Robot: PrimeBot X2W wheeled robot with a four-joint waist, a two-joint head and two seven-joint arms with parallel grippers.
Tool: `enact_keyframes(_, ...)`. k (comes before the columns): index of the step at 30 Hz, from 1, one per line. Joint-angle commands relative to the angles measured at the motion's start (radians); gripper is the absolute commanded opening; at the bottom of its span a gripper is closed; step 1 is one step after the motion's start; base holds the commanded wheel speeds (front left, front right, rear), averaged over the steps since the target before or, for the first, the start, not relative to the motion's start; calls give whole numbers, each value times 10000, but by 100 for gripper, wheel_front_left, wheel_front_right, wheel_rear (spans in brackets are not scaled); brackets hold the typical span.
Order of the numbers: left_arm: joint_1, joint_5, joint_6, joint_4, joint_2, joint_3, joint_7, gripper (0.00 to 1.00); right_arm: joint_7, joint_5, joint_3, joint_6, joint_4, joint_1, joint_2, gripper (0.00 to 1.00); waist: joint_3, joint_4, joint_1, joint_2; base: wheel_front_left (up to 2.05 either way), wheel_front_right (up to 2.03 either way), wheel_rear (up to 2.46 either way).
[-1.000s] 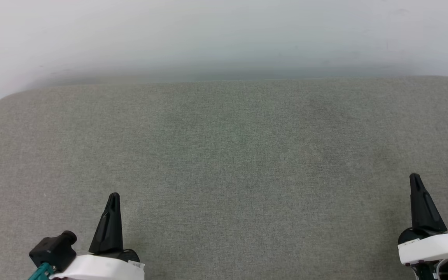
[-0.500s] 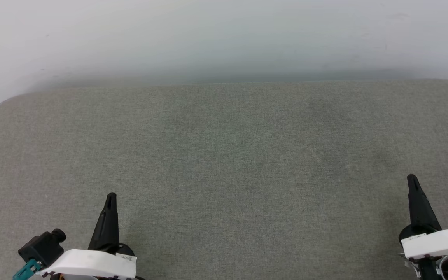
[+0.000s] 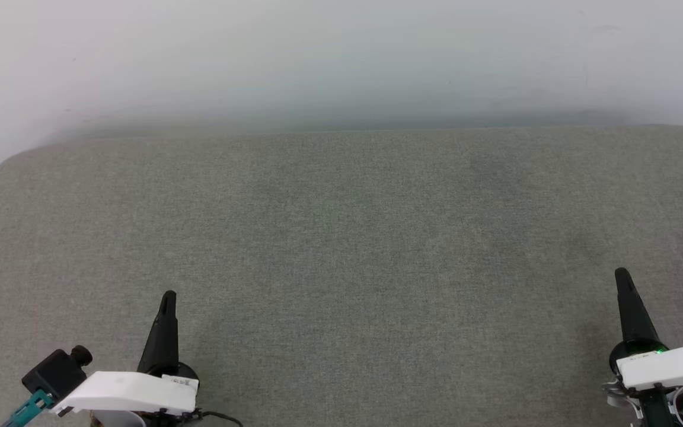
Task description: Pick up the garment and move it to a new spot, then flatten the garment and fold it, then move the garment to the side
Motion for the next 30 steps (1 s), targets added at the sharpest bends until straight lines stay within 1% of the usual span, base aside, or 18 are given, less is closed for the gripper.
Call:
enact_keyframes(1, -242, -389, -53, -20, 55, 51, 91, 0, 95, 340, -56, -1, -45, -250, 7, 0, -16, 1, 0, -1, 0, 0, 0)
enact_keyframes(18, -508, -2370, -89, 357, 68, 189, 585, 0, 582, 2016, -153, -2, 170, -377, 195, 0, -154, 7, 0, -1, 0, 0, 0)
enact_keyframes(30, -639, -3487, -112, 584, 61, 275, 873, 0, 876, 2972, -215, -2, 305, -421, 304, 0, -244, 10, 0, -1, 0, 0, 0)
